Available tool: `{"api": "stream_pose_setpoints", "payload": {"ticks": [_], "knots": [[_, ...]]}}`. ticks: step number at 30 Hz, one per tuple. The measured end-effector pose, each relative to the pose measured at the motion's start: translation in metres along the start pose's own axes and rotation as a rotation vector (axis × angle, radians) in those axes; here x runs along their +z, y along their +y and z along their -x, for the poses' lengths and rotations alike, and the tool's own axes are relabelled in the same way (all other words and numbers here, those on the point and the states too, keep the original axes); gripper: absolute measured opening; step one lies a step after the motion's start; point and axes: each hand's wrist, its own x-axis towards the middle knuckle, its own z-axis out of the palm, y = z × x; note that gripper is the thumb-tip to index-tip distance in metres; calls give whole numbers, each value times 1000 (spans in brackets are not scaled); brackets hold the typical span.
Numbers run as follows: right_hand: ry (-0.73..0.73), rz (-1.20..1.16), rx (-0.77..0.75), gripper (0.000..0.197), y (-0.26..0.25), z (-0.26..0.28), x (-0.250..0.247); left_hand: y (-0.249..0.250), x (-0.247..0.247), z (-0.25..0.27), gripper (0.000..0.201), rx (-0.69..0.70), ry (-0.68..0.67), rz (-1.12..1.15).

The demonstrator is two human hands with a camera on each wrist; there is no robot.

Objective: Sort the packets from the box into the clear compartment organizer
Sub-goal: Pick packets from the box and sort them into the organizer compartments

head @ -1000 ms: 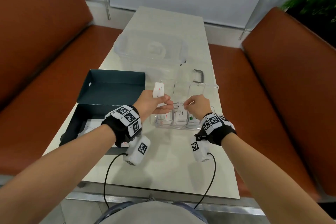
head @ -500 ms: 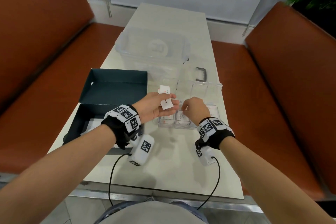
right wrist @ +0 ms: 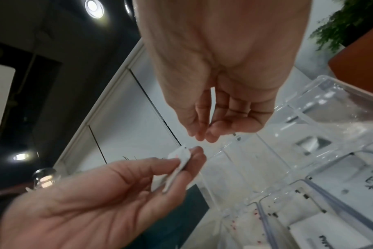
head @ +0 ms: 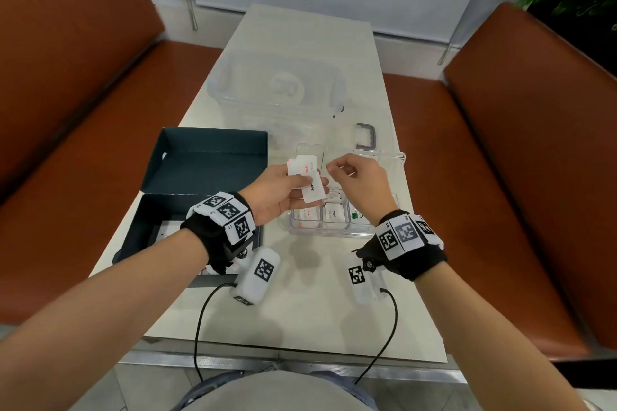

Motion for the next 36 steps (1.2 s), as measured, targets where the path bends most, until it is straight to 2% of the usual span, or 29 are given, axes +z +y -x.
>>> {"api": "stream_pose_setpoints", "payload": {"ticks": [7, 13, 16, 21, 32, 36], "knots": [[-86, -145, 43, 22, -4, 5, 1, -4, 4, -7, 29, 115, 82, -75], [-90, -233, 139, 4, 4, 0, -6, -9, 6, -10, 25, 69, 77, -44], [-63, -251, 242, 11, 14, -8, -14, -10, 3, -10, 24, 71, 114, -44], [-118, -15, 310, 6, 35, -8, -11, -13, -5, -8, 21, 73, 135, -57], [-181, 325, 208, 12, 42, -7, 24, -14, -3, -2, 25, 61, 146, -59], [-246, 498, 106, 19, 42, -5, 29, -13, -5, 0, 26, 66, 145, -55]]}}
